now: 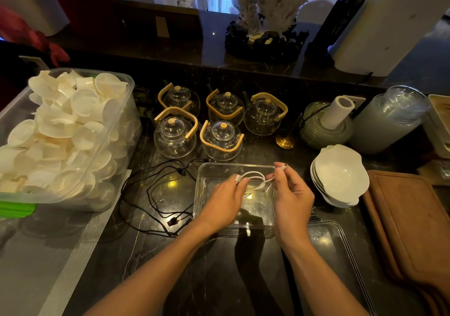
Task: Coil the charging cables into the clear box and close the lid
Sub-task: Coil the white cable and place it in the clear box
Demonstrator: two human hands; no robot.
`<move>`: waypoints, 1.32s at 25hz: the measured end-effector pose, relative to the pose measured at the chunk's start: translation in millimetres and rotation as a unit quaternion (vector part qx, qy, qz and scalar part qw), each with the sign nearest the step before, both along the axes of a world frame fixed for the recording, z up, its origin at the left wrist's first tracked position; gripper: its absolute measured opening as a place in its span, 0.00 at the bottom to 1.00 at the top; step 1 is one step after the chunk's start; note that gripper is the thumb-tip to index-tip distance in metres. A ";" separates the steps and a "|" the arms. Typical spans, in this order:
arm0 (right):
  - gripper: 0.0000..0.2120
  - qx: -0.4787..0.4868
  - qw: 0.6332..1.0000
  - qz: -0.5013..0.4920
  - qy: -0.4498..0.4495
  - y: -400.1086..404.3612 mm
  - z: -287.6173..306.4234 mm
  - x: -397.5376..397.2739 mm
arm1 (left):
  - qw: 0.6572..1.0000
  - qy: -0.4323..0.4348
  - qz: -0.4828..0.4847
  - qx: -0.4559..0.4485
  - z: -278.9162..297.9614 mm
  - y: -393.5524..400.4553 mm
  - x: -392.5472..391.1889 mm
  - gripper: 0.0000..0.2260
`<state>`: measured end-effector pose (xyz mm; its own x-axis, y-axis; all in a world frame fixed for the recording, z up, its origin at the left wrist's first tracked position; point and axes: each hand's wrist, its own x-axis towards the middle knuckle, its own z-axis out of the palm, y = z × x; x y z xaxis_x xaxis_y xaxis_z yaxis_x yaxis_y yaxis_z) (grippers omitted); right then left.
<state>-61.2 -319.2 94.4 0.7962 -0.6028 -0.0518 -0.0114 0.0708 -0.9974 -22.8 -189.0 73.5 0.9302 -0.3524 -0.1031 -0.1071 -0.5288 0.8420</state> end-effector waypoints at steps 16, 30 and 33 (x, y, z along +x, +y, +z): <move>0.12 0.202 0.900 0.324 0.211 -23.1 -1.4 12.4 | 0.999 0.045 0.014 -0.012 1.0 5.1 14.9 0.18; 0.07 -0.360 0.905 0.219 0.054 -2.0 -38.2 -4.7 | 0.993 0.091 -0.070 -0.005 -5.7 10.4 9.4 0.18; 0.07 -0.169 0.966 0.174 0.090 -1.5 -40.2 1.2 | 0.992 0.072 -0.105 0.002 -13.1 10.7 0.7 0.19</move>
<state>-60.0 -320.7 54.2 0.9497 -0.3080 -0.0562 -0.1522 -0.2971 -0.9426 -22.1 -178.3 60.4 0.8123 -0.5358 -0.2305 -0.0946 -0.5109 0.8544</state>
